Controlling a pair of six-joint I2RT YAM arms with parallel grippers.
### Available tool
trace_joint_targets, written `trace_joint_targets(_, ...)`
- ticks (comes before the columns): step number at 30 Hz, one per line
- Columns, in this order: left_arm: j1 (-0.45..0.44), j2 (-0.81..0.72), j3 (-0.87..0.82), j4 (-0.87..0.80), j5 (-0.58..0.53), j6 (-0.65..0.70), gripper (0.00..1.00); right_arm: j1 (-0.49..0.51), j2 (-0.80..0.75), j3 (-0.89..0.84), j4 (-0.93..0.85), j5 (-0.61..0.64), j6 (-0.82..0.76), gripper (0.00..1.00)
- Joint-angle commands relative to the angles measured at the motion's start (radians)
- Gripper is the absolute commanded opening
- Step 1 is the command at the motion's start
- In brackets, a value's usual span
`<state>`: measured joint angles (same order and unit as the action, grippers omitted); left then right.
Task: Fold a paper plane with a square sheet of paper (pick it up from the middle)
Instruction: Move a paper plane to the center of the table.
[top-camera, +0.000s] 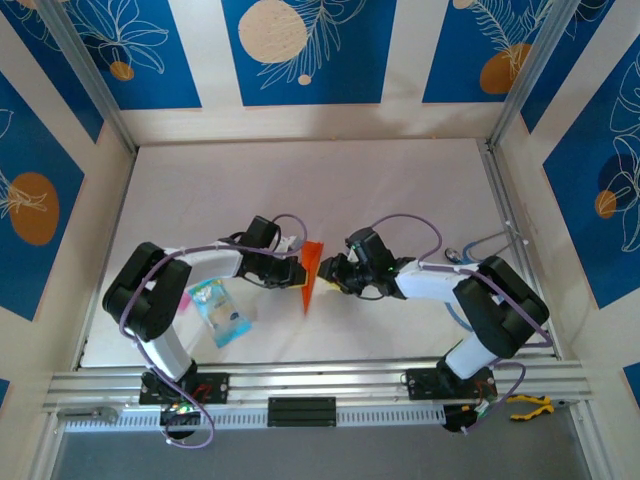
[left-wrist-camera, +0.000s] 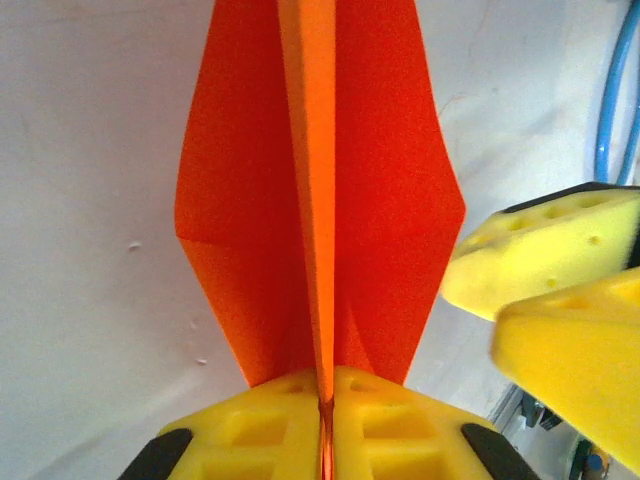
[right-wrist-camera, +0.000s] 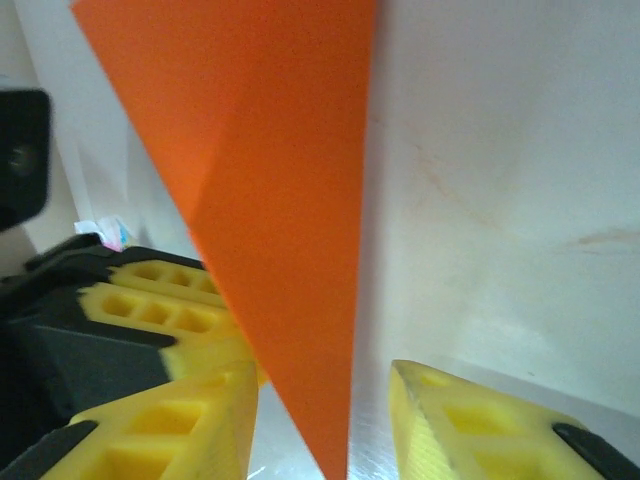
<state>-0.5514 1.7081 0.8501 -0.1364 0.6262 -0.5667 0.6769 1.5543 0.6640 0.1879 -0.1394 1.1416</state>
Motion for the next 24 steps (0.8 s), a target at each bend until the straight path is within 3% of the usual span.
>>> trace_joint_targets(1, -0.013, -0.024, 0.025, -0.049, -0.027, 0.024, 0.11, 0.014, 0.033, 0.057, -0.015, -0.024, -0.022, 0.41)
trace_joint_targets(12, -0.023, -0.027, 0.032, -0.056, -0.034, 0.026, 0.12, 0.035, 0.157, 0.187, -0.162, 0.009, -0.039, 0.43)
trace_joint_targets(24, -0.022, -0.033, 0.041, -0.102, -0.085, 0.058, 0.13, 0.021, 0.123, 0.124, -0.217, 0.07, -0.004, 0.26)
